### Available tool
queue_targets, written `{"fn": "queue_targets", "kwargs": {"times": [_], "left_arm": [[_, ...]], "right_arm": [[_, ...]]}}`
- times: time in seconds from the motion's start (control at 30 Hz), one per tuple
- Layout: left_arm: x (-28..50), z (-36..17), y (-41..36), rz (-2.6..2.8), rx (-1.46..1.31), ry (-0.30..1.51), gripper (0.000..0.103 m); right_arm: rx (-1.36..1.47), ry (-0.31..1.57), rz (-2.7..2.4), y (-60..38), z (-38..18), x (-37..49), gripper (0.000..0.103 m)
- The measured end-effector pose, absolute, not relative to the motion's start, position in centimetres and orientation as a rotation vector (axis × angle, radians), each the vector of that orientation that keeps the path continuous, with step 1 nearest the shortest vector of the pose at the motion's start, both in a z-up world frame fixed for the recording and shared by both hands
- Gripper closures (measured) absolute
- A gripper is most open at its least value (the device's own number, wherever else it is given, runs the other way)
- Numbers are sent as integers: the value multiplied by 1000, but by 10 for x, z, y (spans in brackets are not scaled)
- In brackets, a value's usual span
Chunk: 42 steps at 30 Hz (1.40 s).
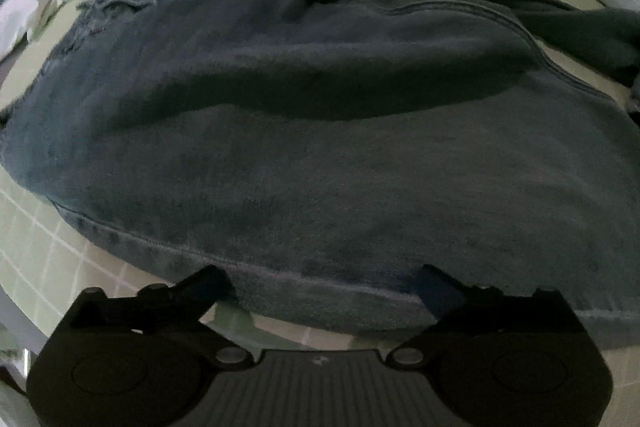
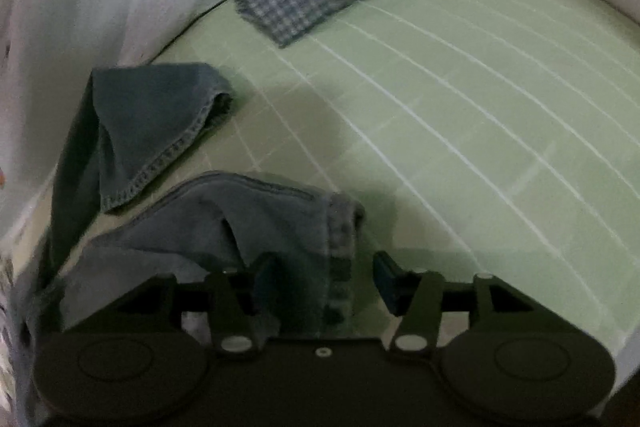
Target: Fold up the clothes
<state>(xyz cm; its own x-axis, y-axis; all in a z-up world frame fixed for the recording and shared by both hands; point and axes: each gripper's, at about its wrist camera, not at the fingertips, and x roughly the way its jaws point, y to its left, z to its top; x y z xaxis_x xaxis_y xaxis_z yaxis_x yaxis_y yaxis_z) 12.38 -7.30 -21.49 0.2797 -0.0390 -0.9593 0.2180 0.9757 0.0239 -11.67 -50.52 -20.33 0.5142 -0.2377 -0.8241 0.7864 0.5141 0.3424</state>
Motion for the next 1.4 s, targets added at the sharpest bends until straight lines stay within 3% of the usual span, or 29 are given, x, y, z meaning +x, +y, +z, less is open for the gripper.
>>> {"fn": "queue_targets", "kwargs": {"times": [0.03,0.07,0.13,0.43,0.5,0.53,0.6,0.73,0.93,1.07,1.23,1.3,1.4], "left_arm": [[125,-215,-73,-175,162,1283,0],[126,-215,-73,-177,162,1288,0],[126,-216,-72,-175,160,1289,0],[118,-217,-69,-172,151,1255,0],[118,-217,-69,-173,153,1259,0],[119,-217,-68,-175,155,1261,0],[119,-217,-69,-176,156,1261,0],[119,-217,-70,-176,156,1256,0],[111,-220,-70,-172,151,1226,0],[109,-221,-70,-184,149,1228,0],[107,-214,-44,-215,32,1233,1],[109,-210,-17,-186,-57,1220,4],[119,-204,29,-115,-170,1202,20]], "right_arm": [[762,820,-686,-508,-203,-111,74],[726,842,-671,-510,-203,-104,87],[685,837,-661,-521,-199,-98,98],[395,620,-921,-582,-123,-93,98],[304,674,-1004,-575,-127,-87,74],[256,702,-1046,-572,-129,-84,55],[255,715,-1043,-560,-138,-92,51],[486,752,-1022,-539,-170,-119,30],[705,817,-1024,-512,-208,-146,20],[716,838,-986,-500,-214,-149,2],[594,916,-974,-471,-218,-134,0],[584,927,-953,-456,-218,-131,0],[570,932,-939,-434,-218,-121,0]]}}
